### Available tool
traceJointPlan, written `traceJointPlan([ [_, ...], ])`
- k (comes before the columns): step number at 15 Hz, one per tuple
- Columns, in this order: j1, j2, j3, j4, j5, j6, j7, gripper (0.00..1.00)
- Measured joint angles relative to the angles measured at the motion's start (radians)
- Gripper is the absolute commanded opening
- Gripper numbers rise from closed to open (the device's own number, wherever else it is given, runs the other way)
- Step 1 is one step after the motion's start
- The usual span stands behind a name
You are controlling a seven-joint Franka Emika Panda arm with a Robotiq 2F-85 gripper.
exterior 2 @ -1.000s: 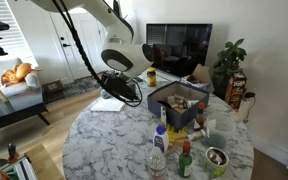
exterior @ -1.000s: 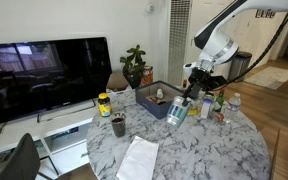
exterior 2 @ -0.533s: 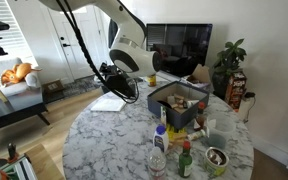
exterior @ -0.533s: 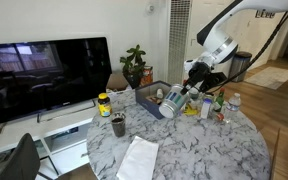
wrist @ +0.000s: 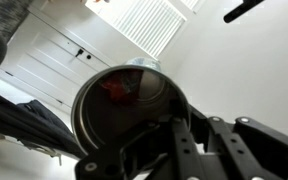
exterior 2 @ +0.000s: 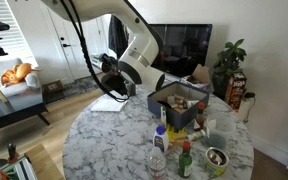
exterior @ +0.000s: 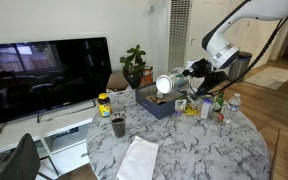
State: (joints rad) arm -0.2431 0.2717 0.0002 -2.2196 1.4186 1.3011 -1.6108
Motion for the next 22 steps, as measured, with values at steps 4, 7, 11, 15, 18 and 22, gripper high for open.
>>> traceJointPlan([
  [4,0.002,0.05,-0.025,-0.008,0.154,-0.12,0.0,0.02],
  [7,0.004,0.085,-0.04,-0.016,0.275,-0.194,0.0,0.02],
  [11,0.011,0.118,-0.058,-0.018,0.359,-0.253,-0.001,0.02],
  [15,0.041,0.107,-0.099,-0.017,0.326,-0.237,-0.032,0.02],
  [18,0.075,0.053,-0.13,-0.017,0.232,-0.163,-0.051,0.02],
  [22,0.115,-0.063,-0.134,-0.031,0.111,-0.038,-0.051,0.02],
])
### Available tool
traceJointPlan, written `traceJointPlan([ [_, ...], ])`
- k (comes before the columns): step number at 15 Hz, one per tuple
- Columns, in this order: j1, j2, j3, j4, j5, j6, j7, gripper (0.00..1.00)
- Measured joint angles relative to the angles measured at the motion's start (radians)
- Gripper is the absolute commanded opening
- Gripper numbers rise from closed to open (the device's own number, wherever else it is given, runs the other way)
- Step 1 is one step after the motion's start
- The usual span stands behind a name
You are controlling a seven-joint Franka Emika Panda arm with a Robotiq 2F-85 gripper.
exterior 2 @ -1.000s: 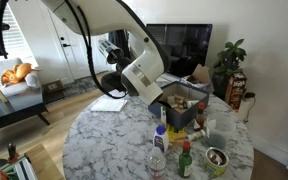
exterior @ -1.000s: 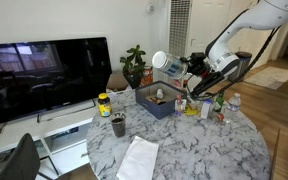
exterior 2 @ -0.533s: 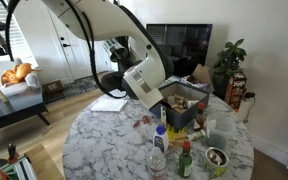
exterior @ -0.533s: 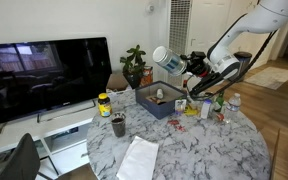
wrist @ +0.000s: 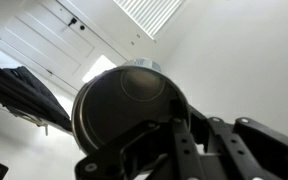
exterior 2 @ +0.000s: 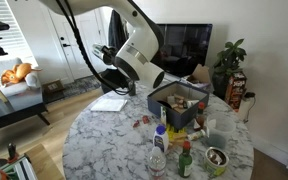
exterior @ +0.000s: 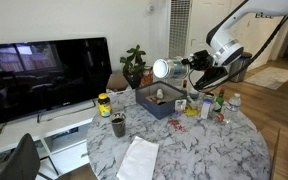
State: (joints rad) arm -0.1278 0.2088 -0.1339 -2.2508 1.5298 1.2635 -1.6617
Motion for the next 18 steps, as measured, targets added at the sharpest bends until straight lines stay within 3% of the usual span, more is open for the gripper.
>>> traceJointPlan([
  [7,0.089,-0.13,0.06,-0.029,-0.157,0.343,0.002,0.02],
  [18,0.212,-0.165,0.209,-0.057,-0.387,0.981,0.083,0.02],
])
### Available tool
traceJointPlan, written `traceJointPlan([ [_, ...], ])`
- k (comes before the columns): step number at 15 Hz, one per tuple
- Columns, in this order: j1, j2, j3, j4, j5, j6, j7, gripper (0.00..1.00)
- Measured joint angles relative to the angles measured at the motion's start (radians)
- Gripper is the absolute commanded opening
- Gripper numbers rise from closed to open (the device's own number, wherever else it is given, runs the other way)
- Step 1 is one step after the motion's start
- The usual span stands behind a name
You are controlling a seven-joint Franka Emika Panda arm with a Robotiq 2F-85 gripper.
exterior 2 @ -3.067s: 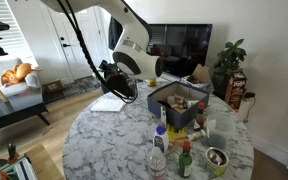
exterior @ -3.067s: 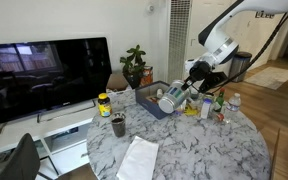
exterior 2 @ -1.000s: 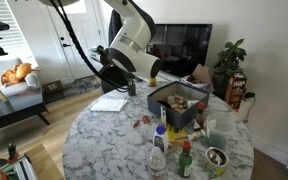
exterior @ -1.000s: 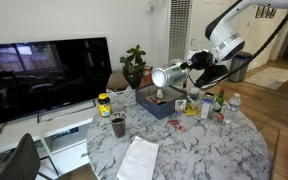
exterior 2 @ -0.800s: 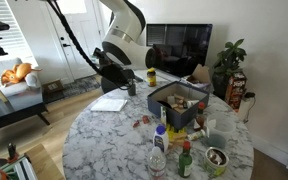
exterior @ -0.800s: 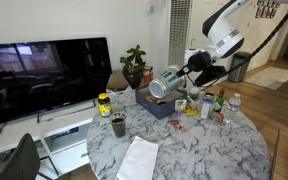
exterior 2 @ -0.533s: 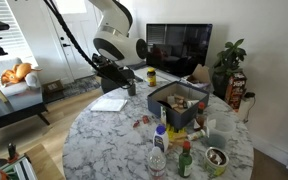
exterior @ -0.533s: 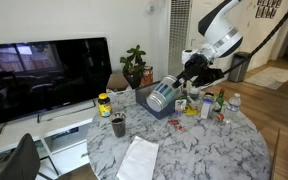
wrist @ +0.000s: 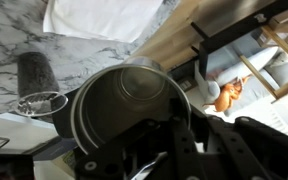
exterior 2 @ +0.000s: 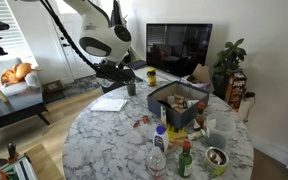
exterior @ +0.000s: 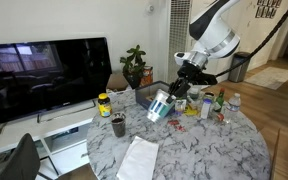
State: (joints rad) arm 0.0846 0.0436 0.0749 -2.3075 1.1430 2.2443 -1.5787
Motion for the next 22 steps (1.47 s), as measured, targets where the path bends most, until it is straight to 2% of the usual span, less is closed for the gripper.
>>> traceJointPlan([
  [6,0.035,0.0,0.038,-0.027,-0.247,0.297,0.135,0.02],
  [7,0.038,0.0,0.043,-0.037,-0.308,0.341,0.176,0.06],
  [11,0.036,0.001,0.046,-0.034,-0.318,0.35,0.191,0.06],
  [12,0.036,0.001,0.046,-0.034,-0.318,0.35,0.191,0.02],
  [14,0.035,0.002,0.046,-0.034,-0.338,0.356,0.2,0.02],
  [19,0.076,0.064,0.039,-0.091,-0.698,0.478,0.46,0.02],
  [22,0.177,0.114,-0.049,-0.119,-0.924,0.509,0.626,0.02],
])
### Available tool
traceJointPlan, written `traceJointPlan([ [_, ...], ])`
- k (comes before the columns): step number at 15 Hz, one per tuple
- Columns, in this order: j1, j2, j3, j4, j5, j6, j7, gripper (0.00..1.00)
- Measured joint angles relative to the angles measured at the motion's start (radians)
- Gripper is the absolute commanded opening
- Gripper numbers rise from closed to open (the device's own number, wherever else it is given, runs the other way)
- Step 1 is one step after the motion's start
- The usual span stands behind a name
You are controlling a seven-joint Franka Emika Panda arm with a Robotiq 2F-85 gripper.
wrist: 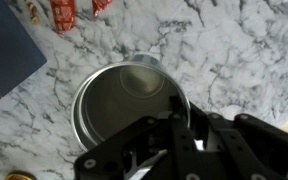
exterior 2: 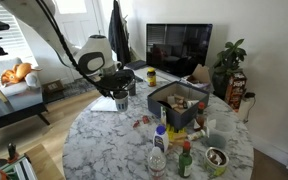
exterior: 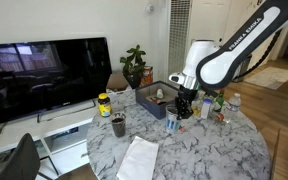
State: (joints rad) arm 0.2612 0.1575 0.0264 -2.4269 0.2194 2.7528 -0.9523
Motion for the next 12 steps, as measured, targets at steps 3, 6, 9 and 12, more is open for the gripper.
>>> traceJointPlan([
  [3,0.047,0.037,-0.033,0.014,-0.218,-0.004,0.163,0.02],
  [6,0.036,0.052,0.001,0.041,-0.375,-0.013,0.28,0.02],
  [9,0.027,0.071,0.036,0.07,-0.455,-0.046,0.338,0.02],
  [12,0.014,0.106,0.061,0.097,-0.489,-0.064,0.361,0.02],
])
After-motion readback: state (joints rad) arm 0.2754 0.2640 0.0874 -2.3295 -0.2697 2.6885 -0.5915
